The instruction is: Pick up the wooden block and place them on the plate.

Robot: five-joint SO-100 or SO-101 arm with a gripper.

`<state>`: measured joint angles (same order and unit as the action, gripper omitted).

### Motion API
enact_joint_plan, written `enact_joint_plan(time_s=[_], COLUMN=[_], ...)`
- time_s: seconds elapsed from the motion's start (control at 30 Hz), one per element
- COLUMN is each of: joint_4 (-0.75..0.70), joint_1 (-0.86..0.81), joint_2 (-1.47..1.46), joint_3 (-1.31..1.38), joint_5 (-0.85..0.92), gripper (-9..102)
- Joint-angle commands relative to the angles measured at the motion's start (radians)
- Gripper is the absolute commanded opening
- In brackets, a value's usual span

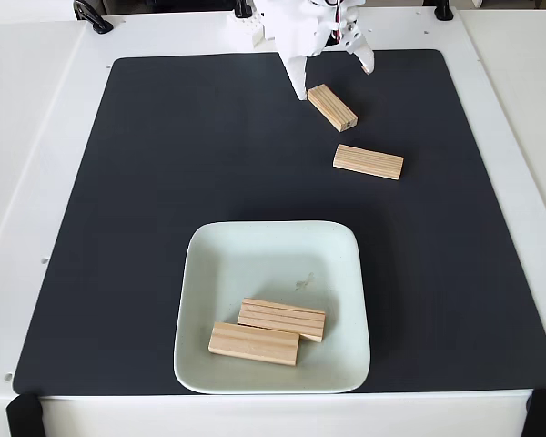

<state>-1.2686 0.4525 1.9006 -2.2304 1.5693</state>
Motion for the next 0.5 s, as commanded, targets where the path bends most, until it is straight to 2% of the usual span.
enact_joint_plan(time_s=[0.0,0.47], joint_4=[0.043,0.084], joint_1=[0.011,0.029], joint_2=[0.012,-0.066], joint_3=[-0.012,-0.005], joint_5=[0.003,0.000], gripper=[45,45])
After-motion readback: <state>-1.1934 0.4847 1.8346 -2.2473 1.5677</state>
